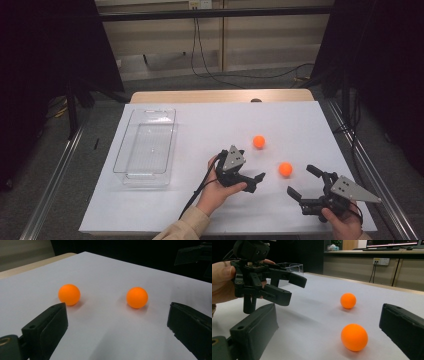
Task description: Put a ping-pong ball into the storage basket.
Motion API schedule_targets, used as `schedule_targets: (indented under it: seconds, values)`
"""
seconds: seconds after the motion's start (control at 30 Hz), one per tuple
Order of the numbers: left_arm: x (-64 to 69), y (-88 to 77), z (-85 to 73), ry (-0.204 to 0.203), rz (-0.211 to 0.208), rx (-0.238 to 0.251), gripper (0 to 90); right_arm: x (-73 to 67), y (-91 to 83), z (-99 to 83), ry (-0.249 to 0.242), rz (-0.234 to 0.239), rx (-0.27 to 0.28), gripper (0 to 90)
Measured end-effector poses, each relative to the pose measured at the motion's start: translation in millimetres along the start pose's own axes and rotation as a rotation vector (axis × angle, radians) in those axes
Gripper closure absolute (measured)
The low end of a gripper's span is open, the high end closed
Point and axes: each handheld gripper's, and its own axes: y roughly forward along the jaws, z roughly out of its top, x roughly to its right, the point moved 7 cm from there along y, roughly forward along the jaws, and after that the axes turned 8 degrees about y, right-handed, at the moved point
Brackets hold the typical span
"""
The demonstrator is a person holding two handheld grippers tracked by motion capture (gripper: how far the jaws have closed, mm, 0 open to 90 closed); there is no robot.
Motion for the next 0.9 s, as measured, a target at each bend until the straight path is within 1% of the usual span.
schedule_targets:
  seconds: [0.07, 0.13, 0.2, 0.33, 0.43, 0.6, 0.67, 0.83, 0.9]
  values:
    - [1.0, 1.3, 0.1, -0.002, -0.007, 0.002, 3.1, 0.2, -0.1, -0.2, 0.003, -0.001, -0.002, 1.3]
    - [1.2, 1.8, -0.5, 0.006, -0.010, -0.004, 3.1, 0.2, 0.0, -0.2, 0.003, 0.000, -0.002, 1.3]
    - [1.2, 2.5, -0.8, 0.001, -0.010, -0.004, 3.1, 0.1, 0.1, -0.2, 0.001, 0.001, -0.001, 1.3]
    - [1.0, 3.5, -1.0, 0.007, -0.007, -0.012, 3.1, -0.3, 0.3, -0.3, -0.002, 0.002, -0.003, 1.3]
    - [1.7, 5.1, 0.2, 0.008, -0.011, -0.006, 3.2, -0.7, 0.5, -0.4, -0.003, 0.003, -0.005, 1.3]
    - [2.0, 6.9, 1.0, 0.016, -0.009, -0.011, 3.2, -1.3, 0.3, -0.3, -0.005, 0.004, -0.005, 1.4]
    - [2.2, 8.1, 0.9, 0.009, -0.009, -0.013, 3.3, -1.4, 0.4, -0.3, -0.005, 0.004, -0.005, 1.4]
    - [1.6, 10.0, 0.5, 0.013, -0.007, -0.018, 3.3, -1.8, 0.6, -0.6, -0.008, 0.006, -0.007, 1.4]
    - [1.9, 11.2, 0.5, 0.014, -0.013, -0.020, 3.3, -1.9, 0.6, -0.6, -0.008, 0.006, -0.006, 1.4]
